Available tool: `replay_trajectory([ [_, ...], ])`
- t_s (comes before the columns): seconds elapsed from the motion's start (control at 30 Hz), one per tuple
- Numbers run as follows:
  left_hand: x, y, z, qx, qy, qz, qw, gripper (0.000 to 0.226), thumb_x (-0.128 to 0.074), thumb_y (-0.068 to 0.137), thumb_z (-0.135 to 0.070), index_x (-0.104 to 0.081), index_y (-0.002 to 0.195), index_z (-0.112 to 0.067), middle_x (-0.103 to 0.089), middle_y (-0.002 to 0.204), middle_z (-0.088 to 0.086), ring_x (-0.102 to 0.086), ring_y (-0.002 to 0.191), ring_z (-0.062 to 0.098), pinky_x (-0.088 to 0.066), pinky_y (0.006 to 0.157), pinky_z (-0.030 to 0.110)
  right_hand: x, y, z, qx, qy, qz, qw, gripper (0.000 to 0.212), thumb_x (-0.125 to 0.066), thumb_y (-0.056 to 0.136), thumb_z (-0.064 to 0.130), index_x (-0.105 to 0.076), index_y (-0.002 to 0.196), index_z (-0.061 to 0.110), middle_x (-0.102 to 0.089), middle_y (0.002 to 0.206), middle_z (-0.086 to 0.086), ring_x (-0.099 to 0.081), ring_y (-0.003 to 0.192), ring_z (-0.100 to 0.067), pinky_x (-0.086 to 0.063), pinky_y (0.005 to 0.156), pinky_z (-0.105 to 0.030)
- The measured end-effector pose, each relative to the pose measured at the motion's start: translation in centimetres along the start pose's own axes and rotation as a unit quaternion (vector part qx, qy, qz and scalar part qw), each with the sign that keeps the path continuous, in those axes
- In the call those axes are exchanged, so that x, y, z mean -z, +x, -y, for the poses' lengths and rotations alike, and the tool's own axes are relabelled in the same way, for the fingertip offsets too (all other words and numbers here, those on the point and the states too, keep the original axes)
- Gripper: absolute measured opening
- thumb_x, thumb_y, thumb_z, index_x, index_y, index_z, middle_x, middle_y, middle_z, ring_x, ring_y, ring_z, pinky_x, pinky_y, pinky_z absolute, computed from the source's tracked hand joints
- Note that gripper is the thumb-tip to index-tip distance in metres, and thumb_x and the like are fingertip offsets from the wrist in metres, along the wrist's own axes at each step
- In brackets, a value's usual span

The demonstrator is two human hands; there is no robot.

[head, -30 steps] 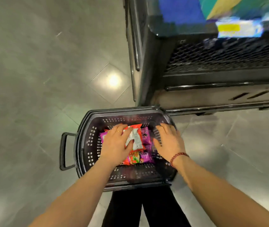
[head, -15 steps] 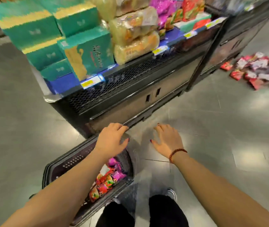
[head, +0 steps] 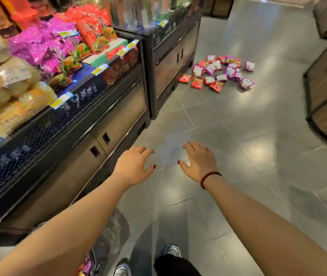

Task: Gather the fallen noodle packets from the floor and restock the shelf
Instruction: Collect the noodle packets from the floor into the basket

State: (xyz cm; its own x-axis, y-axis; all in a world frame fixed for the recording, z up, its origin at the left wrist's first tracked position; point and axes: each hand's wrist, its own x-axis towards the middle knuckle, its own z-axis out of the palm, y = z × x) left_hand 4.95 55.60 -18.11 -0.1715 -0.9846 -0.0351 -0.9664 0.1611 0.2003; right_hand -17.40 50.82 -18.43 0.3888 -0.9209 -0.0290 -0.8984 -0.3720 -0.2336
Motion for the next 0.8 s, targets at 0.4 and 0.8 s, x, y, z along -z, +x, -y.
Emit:
replay_trajectory([
  [0.4,1.3,20.1,-5.3,-0.105,0.027,0.013,0.994,0.056,-0.052,0.093,-0.049,-0.044,0.142,-0.023,-0.055,0.135,0.002,-0.049,0.125,0.024,-0.044,0.098,0.036,4.6,7.9,-14.6,-0.142,0.005,-0.061,0.988,0.049,-0.055,0.089,0.045,-0.047,0.132,0.023,-0.05,0.132,0.001,-0.041,0.124,-0.021,-0.029,0.099,-0.031],
  [0.8,4.8,47.2,-1.8,-0.131,0.032,0.004,0.991,0.057,-0.056,0.091,-0.049,-0.045,0.142,-0.026,-0.056,0.132,0.002,-0.05,0.123,0.022,-0.047,0.096,0.036,10.4,29.9,-24.8,-0.199,-0.013,-0.087,0.976,0.048,-0.056,0.089,0.041,-0.049,0.132,0.02,-0.051,0.133,-0.002,-0.043,0.124,-0.024,-0.033,0.101,-0.035],
])
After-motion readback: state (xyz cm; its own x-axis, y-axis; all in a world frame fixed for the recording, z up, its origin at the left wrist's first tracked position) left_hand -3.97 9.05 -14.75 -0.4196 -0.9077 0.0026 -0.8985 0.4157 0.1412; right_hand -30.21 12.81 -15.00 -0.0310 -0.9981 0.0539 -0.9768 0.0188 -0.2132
